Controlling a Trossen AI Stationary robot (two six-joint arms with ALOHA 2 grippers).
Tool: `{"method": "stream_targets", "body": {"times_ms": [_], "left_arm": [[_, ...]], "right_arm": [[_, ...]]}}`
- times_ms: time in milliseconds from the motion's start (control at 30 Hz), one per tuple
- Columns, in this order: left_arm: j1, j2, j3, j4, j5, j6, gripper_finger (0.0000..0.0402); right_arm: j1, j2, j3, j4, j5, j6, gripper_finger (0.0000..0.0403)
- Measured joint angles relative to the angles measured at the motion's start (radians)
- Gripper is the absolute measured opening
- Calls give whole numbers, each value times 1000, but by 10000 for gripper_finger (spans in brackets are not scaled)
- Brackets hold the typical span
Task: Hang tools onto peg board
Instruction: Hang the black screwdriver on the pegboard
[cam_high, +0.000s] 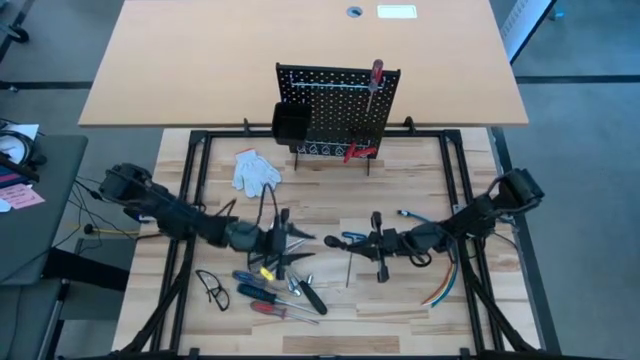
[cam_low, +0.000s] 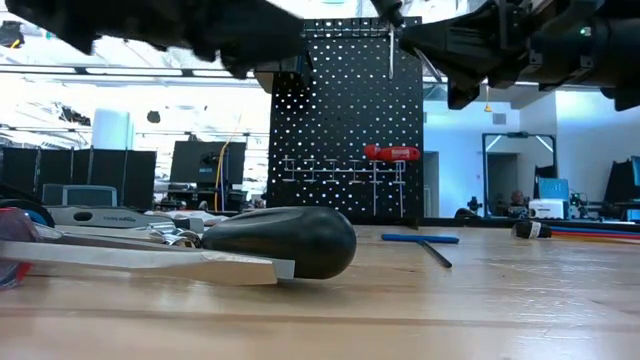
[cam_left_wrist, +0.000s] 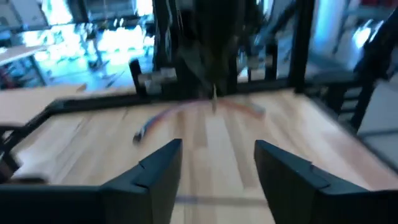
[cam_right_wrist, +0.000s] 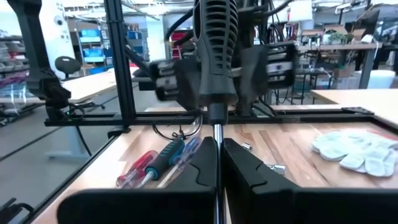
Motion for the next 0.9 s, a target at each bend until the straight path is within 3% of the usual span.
{"method": "stream_targets", "body": {"times_ms": [167, 267, 633, 900], "left_arm": [[45, 0, 3, 145, 86, 12, 243], [47, 0, 41, 127, 126, 31, 251], [35, 166, 204, 88, 51, 77, 251], [17, 179, 241, 147, 51, 88, 248]], "right_arm": [[16, 0, 0, 1, 27, -17, 13], [14, 0, 0, 8, 27, -19, 13], [14, -1, 2, 13, 27, -26, 13], [23, -1, 2, 5, 26, -27, 13]]}}
